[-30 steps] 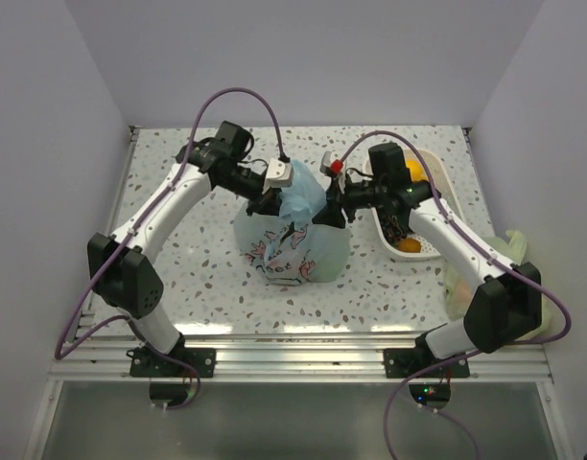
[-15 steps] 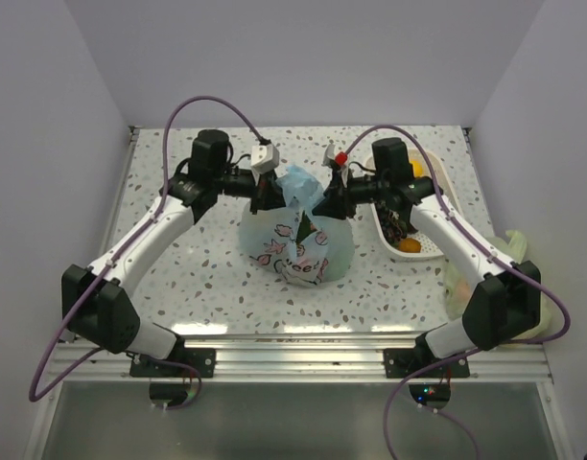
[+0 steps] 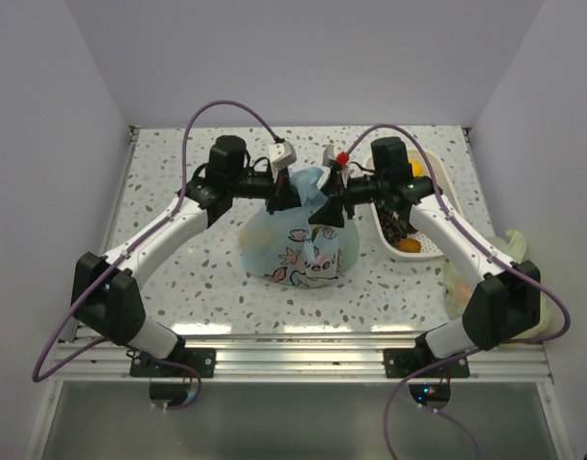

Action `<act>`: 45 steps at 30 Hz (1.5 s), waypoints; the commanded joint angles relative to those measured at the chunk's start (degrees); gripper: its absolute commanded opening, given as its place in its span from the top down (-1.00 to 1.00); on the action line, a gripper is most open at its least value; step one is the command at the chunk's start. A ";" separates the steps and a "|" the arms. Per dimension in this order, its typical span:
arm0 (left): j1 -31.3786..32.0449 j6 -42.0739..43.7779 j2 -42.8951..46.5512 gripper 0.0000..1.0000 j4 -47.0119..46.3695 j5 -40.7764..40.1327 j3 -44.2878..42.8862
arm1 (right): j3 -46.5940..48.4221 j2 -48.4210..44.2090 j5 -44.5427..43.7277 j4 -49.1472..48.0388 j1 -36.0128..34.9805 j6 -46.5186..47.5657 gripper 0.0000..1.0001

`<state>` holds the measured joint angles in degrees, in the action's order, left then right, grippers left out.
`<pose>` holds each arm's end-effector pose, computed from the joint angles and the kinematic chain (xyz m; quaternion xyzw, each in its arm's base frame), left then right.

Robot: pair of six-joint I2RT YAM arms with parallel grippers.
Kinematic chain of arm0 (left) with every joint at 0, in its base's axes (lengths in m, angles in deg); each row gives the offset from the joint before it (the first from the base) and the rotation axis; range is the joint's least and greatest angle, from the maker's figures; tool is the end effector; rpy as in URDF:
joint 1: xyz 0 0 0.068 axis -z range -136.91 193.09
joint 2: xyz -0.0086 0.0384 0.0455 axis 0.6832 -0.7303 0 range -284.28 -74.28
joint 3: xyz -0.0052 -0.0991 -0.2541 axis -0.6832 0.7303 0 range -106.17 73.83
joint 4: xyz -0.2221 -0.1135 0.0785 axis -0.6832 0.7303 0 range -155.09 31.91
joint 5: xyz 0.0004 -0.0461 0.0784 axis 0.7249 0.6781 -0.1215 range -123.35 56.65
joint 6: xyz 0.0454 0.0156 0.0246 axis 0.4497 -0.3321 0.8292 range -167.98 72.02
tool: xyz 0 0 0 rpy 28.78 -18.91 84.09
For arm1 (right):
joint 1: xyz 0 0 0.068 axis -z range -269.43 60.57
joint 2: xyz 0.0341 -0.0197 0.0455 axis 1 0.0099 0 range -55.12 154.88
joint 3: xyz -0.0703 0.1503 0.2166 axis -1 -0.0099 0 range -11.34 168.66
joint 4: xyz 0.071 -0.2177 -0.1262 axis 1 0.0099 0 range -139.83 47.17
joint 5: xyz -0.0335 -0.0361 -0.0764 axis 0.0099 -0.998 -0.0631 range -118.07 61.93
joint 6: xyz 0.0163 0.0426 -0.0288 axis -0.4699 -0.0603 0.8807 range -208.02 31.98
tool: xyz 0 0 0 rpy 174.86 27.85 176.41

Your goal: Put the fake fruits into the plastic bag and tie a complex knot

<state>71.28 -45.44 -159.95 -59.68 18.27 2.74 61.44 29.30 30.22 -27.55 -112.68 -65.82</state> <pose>0.2887 -0.1865 0.3402 0.4362 0.6449 -0.4623 0.4244 0.2851 0.1555 0.3338 -0.5089 0.6226 0.4336 0.4066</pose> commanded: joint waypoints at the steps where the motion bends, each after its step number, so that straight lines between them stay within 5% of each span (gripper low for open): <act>1: 0.64 0.96 -2.13 1.00 1.08 -1.69 -2.82 | 0.79 -0.84 3.86 -0.49 -1.01 0.92 -0.18; 6: 1.87 4.39 -4.77 1.00 4.43 -1.09 -7.03 | 1.05 -0.49 3.42 0.39 -2.50 1.62 -0.39; 12: 2.75 6.32 -7.14 1.00 5.04 9.09 -11.51 | 0.53 0.65 -0.27 -2.15 -3.65 1.01 -0.33; 14: 3.28 10.00 -8.54 1.00 10.39 10.95 -14.06 | 0.62 1.01 -0.88 -2.86 -3.65 0.31 -0.19; 17: 3.90 15.09 -11.36 0.97 19.09 13.16 -19.08 | 1.41 1.80 -0.89 -3.04 -3.56 -0.57 0.34; 21: 3.72 24.77 -12.60 0.67 34.54 10.89 -25.57 | 1.32 1.62 -2.03 -2.68 -3.65 -0.31 0.89; 29: -2.68 42.42 -10.57 -0.23 55.21 9.83 -30.68 | 0.44 1.01 -3.70 -1.98 -3.65 0.66 1.00; 32: -5.32 48.31 -9.17 -0.38 63.21 9.29 -30.51 | 0.44 0.92 -4.49 -2.07 -3.47 0.74 1.00; 36: -6.47 50.98 -5.49 -0.62 63.50 6.40 -26.74 | 0.53 0.74 -5.37 -2.42 -3.39 0.30 1.00; 45: -16.05 40.00 -1.69 -0.44 45.86 10.69 -18.56 | -0.61 -1.01 -2.65 -2.86 -2.95 3.46 1.00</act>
<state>58.77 -0.92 -161.79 -4.63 26.33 -17.06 61.11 31.05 24.56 -29.58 -115.63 -64.91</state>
